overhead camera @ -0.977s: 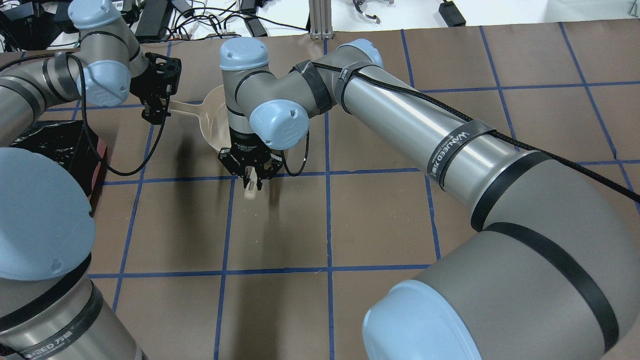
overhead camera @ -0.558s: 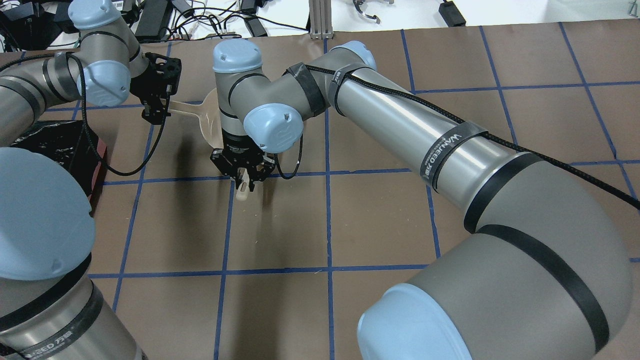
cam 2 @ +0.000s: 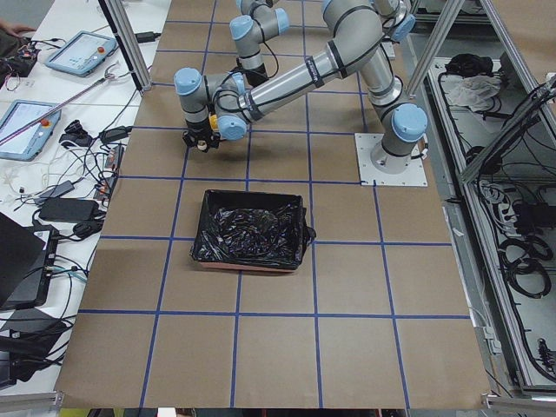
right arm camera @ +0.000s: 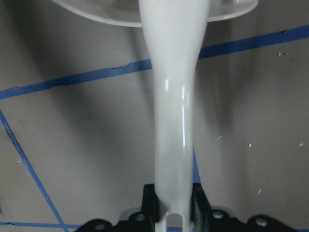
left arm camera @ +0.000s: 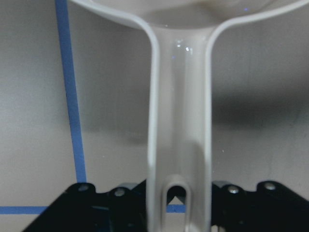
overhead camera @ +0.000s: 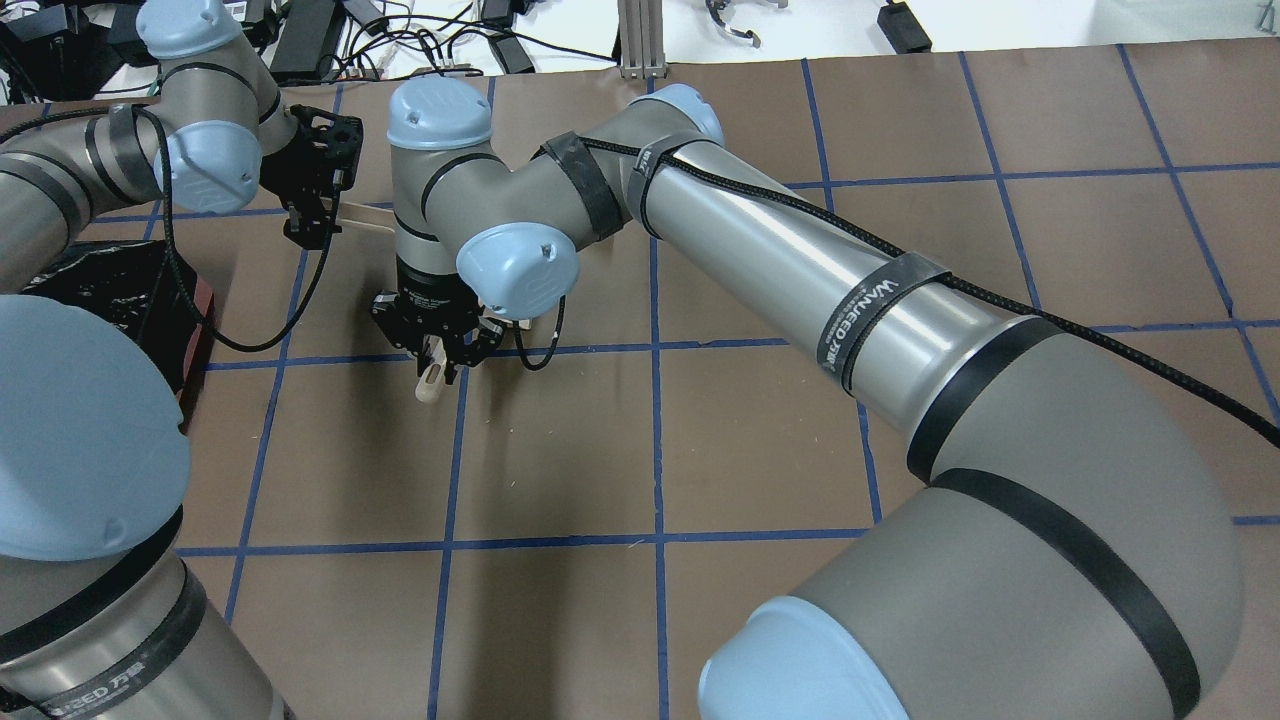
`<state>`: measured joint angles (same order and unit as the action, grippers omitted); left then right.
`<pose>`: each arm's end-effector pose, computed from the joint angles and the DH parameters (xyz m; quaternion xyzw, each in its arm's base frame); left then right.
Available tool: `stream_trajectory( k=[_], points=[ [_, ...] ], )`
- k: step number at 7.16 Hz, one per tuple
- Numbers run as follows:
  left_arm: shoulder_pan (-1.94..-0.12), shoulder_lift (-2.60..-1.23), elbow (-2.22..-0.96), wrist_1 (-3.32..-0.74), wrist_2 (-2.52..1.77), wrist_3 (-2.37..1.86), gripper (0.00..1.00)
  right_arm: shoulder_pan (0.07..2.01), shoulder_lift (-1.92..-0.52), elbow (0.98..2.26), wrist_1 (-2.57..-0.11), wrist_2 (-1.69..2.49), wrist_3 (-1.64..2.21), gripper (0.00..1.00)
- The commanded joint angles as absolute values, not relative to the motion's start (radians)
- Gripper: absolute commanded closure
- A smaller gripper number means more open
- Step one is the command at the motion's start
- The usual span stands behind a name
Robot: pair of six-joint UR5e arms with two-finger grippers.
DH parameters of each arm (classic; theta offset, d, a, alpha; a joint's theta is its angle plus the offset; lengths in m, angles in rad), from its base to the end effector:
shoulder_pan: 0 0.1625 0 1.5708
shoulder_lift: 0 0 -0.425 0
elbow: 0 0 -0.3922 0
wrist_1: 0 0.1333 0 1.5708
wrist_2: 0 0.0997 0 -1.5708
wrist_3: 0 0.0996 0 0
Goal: Sweep and dump trash into bin
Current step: 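Sweep the brown potato toward the dustpan with the right gripper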
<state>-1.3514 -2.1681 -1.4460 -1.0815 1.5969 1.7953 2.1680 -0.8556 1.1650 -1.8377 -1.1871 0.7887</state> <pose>0.0225 -0.7015 0.2375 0.7087 0.7053 0.0066 0.0141 0.5617 -0.5226 0.2674 0.0979 0.9765 0.1378 0.1333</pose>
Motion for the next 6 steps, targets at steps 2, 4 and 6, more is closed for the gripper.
stream_trajectory(
  k=[2, 4, 6],
  points=[
    [-1.351, -2.168, -1.447, -1.081, 1.597, 1.795, 0.99, 2.171, -0.857, 1.155, -1.842, -1.181, 0.787, 0.98],
    [-1.350, -2.168, -1.447, -1.081, 1.597, 1.795, 0.99, 2.157, -0.876, 1.157, -1.803, -1.266, 0.759, 0.98],
    [-1.350, -2.168, -1.447, -1.081, 1.597, 1.793, 0.99, 2.131, -0.913, 1.158, -1.687, -1.380, 0.736, 0.98]
  ],
)
